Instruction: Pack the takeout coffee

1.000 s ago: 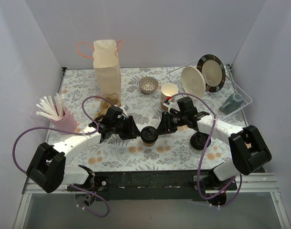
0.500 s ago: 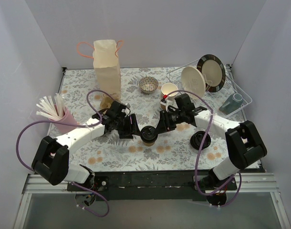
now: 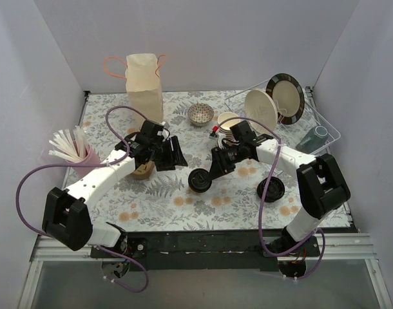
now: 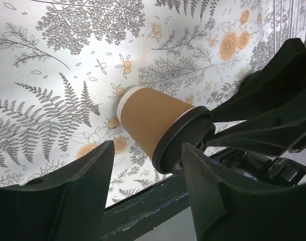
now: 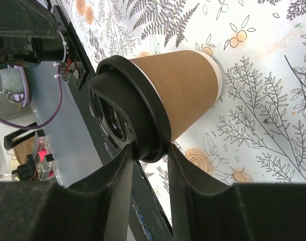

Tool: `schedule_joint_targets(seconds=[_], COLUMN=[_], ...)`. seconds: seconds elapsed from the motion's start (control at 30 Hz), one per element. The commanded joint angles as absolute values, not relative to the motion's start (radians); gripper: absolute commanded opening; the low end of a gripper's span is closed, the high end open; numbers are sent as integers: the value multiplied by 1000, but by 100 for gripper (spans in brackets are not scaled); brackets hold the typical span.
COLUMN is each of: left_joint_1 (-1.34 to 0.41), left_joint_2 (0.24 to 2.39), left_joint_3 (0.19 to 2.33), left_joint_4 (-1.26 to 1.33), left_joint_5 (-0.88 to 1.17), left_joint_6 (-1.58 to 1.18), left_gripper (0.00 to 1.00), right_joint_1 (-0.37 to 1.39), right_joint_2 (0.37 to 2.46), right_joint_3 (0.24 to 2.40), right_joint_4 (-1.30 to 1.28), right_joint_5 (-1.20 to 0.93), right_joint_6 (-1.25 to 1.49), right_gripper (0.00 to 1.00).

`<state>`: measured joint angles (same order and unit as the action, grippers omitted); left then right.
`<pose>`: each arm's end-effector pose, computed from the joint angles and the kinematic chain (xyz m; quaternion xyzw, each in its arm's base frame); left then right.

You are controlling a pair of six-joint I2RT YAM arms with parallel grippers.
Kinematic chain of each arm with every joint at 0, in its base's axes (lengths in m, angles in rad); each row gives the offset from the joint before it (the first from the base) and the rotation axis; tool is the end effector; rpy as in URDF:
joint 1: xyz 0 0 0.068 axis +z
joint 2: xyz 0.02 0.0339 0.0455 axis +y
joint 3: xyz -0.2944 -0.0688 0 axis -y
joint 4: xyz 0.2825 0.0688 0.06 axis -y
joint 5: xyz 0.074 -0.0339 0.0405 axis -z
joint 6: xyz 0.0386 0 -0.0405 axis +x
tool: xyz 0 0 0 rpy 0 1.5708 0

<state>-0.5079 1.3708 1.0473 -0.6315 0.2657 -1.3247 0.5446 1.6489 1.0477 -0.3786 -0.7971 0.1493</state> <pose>0.2683 -0.1609 0.2783 -0.3383 0.8828 -0.3152 0.0827 0.2989 0.2133 0.2128 -0.2839 0.8423 0.4404 0.1262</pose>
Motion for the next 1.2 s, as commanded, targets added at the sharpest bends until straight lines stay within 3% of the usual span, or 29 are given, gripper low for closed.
schedule_joint_targets(seconds=[0.0,0.2,0.73,0.8,0.97,1.17], left_joint_1=[-506,-506,-506,-506,-506,-506], left_joint_2=[1350,1362,1419,1419,1427,1404], left_joint_3=[1048,1037,988,980,963,908], left_joint_4=[-689,-591,-494,-479,-462,-468], left_joint_5=[204,232,219,235,244,287], left_joint_6=[-1315,-1233,-1186,-1183,-1189,-1239], left_gripper=[56,58,58,58,58,56], right_joint_1=[552,551,537,535,518,517], right_joint_2=[1686,1716,1727,1709,1645,1474], right_joint_3=[1089,1183,1307,1308,1290,1157], right_joint_4=[-469,-514,-563,-552,-517,-330], right_joint_5=[-718,-765,-715,-700,-618,-448], right_joint_6=[69,84,152,175,310,687], right_gripper=[31,32,63,72,74,72])
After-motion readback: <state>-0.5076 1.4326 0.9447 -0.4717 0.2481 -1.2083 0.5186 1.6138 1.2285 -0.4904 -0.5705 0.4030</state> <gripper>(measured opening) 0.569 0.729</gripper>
